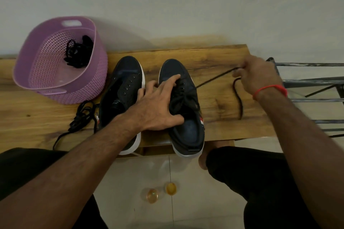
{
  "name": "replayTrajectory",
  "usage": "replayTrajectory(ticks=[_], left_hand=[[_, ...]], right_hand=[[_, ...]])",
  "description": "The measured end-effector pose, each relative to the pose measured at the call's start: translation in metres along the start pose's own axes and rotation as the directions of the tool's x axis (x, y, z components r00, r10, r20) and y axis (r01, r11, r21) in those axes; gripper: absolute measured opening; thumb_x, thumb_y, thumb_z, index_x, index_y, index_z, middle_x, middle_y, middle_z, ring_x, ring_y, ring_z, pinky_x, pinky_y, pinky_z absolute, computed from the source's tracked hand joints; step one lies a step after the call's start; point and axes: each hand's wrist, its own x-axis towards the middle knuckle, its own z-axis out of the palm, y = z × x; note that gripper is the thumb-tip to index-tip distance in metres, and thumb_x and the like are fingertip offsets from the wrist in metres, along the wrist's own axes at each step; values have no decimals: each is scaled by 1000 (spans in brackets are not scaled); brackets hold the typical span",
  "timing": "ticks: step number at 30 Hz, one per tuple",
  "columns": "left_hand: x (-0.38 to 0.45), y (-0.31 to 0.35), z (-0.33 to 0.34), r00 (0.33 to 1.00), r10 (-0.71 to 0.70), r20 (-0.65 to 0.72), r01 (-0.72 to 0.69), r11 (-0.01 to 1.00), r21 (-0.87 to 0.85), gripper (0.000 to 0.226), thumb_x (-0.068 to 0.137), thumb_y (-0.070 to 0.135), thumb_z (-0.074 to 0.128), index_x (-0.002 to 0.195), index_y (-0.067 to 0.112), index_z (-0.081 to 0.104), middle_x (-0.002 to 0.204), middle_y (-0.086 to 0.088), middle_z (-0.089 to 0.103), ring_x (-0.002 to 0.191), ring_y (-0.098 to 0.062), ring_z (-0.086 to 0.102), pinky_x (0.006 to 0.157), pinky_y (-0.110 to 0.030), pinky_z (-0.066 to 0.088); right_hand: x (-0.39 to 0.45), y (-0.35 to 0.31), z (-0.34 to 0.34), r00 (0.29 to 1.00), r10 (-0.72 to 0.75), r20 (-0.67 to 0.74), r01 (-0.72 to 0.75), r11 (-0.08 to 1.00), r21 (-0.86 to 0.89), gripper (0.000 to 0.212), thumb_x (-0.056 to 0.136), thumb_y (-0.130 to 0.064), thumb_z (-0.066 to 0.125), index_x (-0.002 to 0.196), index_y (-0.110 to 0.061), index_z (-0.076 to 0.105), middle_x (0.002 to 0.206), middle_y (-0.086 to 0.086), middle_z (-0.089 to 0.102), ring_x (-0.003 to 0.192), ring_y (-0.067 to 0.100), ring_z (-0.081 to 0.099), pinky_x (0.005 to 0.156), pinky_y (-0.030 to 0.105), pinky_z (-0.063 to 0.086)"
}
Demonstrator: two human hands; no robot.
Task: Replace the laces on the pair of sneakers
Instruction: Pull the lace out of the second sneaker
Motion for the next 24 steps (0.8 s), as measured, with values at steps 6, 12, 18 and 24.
replayTrajectory(ticks=[6, 12, 18, 24], left_hand=[[-7, 5, -17, 995, -17, 99, 22, 999, -48, 109, 72, 66, 73, 154, 48, 4, 160, 13, 29, 147, -22, 24, 112, -59, 17], [-12, 12, -37, 996, -32, 85, 54, 961, -272, 64, 77, 53, 49, 140, 41, 47, 144, 24, 42, 130, -5, 43, 115, -62, 27], [-9, 11, -35, 999, -2, 48, 13, 976, -217, 37, 99, 28, 54, 133, 42, 53, 129, 16, 58, 67, 21, 53, 100, -66, 43], [-11, 17, -42, 998, -32, 60, 49, 950, -309, 37, 89, 39, 33, 113, 42, 61, 119, 8, 65, 112, -11, 60, 103, -50, 46]], right_hand=[[-24, -31, 8, 797, -500, 340, 495, 862, 107, 58, 92, -14, 68, 145, -26, 48, 148, -3, 51, 137, 16, 43, 113, 28, 32], [-34, -44, 14, 767, -592, 248, 568, 806, 168, 30, 97, -18, 62, 126, -25, 64, 127, -6, 63, 120, 10, 55, 92, 14, 37], [-37, -46, 19, 695, -593, 407, 570, 799, 191, 22, 97, -20, 61, 115, -30, 68, 119, -10, 67, 111, 4, 58, 78, 12, 36], [-39, -47, 16, 674, -590, 444, 547, 803, 237, 19, 95, -31, 63, 112, -26, 67, 115, -11, 65, 108, 4, 59, 74, 10, 39]])
